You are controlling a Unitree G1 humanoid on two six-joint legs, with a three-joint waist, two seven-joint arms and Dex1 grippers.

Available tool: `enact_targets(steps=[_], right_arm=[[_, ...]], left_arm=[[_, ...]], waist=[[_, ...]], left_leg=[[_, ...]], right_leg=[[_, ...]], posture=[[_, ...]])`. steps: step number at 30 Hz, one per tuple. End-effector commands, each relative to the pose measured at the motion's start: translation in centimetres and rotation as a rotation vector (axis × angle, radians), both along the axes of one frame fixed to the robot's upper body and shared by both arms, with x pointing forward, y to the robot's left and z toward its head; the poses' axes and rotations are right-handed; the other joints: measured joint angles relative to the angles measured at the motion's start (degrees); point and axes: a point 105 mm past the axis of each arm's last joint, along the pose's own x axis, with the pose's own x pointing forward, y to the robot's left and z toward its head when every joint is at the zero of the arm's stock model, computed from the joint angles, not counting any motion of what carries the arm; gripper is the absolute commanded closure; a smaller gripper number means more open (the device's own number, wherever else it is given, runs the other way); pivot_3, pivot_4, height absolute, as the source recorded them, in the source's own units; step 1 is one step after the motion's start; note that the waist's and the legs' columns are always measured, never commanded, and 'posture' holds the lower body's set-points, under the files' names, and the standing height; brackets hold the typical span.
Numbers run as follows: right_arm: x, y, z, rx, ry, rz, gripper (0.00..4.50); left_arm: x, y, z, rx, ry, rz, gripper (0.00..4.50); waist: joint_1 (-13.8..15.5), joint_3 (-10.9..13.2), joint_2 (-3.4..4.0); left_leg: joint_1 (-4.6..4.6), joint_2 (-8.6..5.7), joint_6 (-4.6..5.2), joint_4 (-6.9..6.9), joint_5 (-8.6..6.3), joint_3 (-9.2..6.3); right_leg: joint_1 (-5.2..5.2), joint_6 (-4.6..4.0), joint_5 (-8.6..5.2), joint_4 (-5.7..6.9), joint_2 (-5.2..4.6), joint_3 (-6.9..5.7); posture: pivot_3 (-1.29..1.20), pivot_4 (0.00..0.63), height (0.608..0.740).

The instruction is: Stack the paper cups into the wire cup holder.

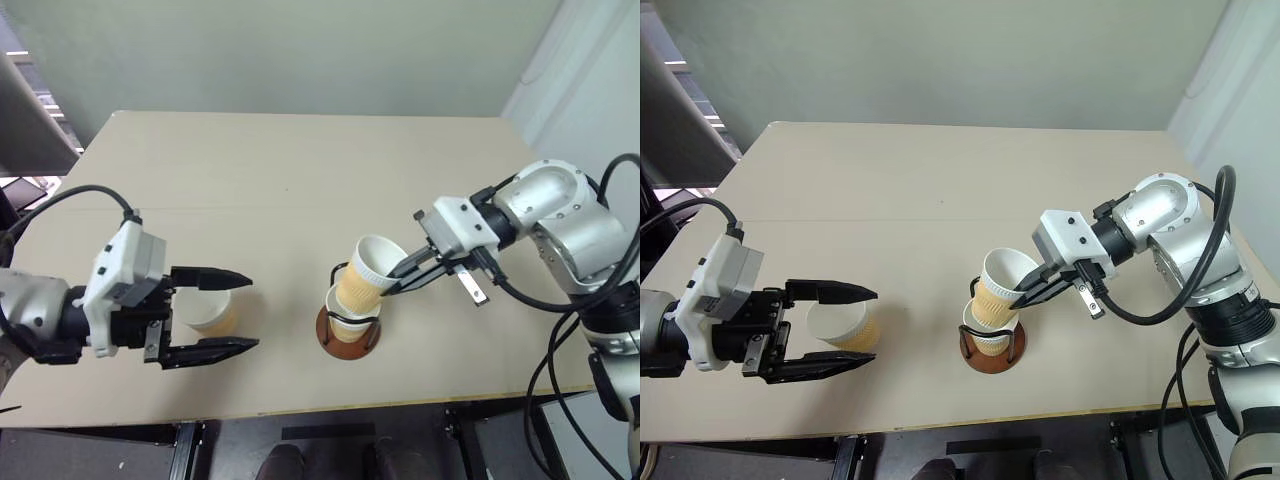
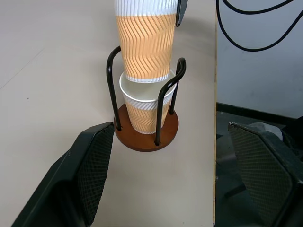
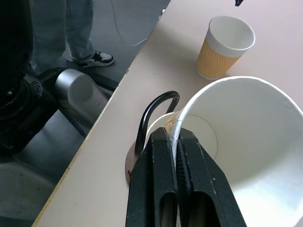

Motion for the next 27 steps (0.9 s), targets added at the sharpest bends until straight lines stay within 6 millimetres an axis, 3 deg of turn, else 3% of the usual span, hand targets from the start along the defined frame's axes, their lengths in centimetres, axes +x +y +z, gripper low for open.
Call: enact_targets(steps=[1, 4, 7, 11, 17, 18, 22, 27], right_arm=[[-0.5, 0.2, 0.5, 0.004, -0.046, 0.035, 4.48], [-0.6, 0.3, 0.4, 0.0, -0.052, 0.04, 4.48], [-0.5, 0.2, 0.3, -0.005, -0.055, 0.038, 3.87], [-0.5, 0.2, 0.0, -0.011, -0.051, 0.04, 2.46], [-0.5, 0.3, 0.0, -0.005, -0.052, 0.046, 0.32], [-0.2, 0.1, 0.8, 0.023, -0.046, 0.024, 0.06], [-0.3, -2.7, 4.4, 0.178, 0.062, -0.063, 0.06], [-0.6, -8.0, 6.2, 0.343, 0.154, -0.23, 0.06]], left_arm=[[-0.1, 0.1, 0.5, 0.01, -0.034, -0.002, 0.38], [-0.2, 0.2, 1.3, -0.019, -0.059, -0.005, 0.38], [-0.6, 0.3, 2.5, -0.075, -0.074, -0.023, 0.38], [-1.0, 0.9, 4.4, -0.212, -0.112, -0.018, 0.38], [-1.5, 1.0, 4.5, -0.232, -0.101, -0.017, 0.38], [-1.5, 1.0, 4.6, -0.232, -0.103, -0.013, 0.38], [-1.3, 1.8, 3.8, -0.18, -0.083, 0.039, 0.38], [0.5, 3.4, 0.9, 0.012, -0.066, 0.136, 0.38]], waist=[[0.0, 0.0, 0.0], [0.0, 0.0, 0.0], [0.0, 0.0, -0.01], [0.0, 0.0, 0.0], [0.0, 0.0, 0.0], [0.0, 0.0, 0.0], [0.1, 0.0, 0.01], [1.2, -0.1, -0.15]], left_leg=[[0.0, 0.0, 0.0, 0.0, 0.0, 0.0], [0.0, 0.0, 0.0, 0.01, 0.0, 0.01], [0.0, 0.01, 0.0, 0.01, 0.0, 0.01], [0.0, 0.01, -0.01, 0.0, 0.0, 0.04], [0.02, 0.04, -0.01, 0.01, 0.01, 0.05], [0.01, 0.04, -0.01, 0.01, 0.01, 0.06], [-0.03, 0.03, -0.02, 0.02, 0.01, 0.08], [-0.01, 0.02, -0.03, -0.09, 0.02, 0.03]], right_leg=[[0.0, 0.0, 0.0, 0.0, 0.0, 0.0], [0.0, 0.0, 0.0, 0.01, 0.01, 0.0], [0.0, 0.0, 0.0, 0.01, 0.02, 0.0], [0.0, 0.0, 0.0, 0.01, 0.02, 0.01], [0.01, 0.0, 0.0, 0.01, 0.02, 0.02], [0.01, 0.0, 0.0, 0.01, 0.03, 0.02], [0.01, 0.0, 0.0, -0.02, 0.07, 0.02], [0.12, -0.04, -0.04, -0.29, 0.11, 0.03]], posture=[[0.0, 0.15, 0.74], [0.0, 0.15, 0.74], [0.0, 0.15, 0.74], [0.0, 0.15, 0.74], [0.0, 0.15, 0.74], [0.0, 0.15, 0.74], [0.0, 0.15, 0.74], [0.0, 0.15, 0.74]])
